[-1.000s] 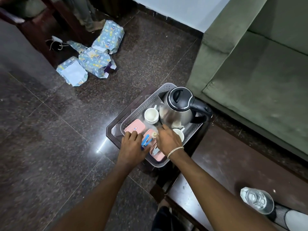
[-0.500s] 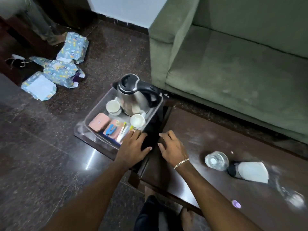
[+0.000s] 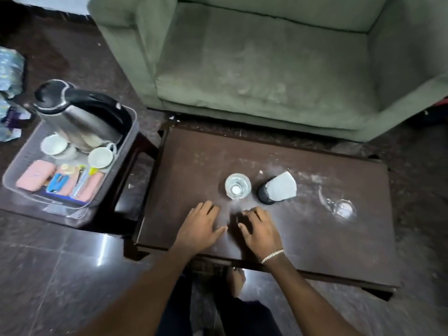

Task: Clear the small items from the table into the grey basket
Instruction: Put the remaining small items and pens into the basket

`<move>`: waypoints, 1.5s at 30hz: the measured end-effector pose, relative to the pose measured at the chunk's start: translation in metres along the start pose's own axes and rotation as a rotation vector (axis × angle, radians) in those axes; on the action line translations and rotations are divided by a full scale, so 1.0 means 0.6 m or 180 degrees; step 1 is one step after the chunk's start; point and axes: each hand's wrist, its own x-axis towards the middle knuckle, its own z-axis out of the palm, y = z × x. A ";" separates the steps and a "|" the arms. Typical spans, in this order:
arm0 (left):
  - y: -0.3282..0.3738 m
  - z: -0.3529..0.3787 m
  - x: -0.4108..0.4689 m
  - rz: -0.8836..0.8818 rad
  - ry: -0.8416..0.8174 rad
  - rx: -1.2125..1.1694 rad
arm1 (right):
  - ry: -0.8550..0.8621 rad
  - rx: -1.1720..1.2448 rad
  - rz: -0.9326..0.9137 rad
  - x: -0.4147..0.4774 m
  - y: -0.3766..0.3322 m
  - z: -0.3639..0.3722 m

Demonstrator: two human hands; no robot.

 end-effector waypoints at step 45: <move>-0.199 -0.165 -0.017 -0.0488 0.0890 -0.0640 | -0.0060 0.0788 -0.0467 0.199 -0.329 0.016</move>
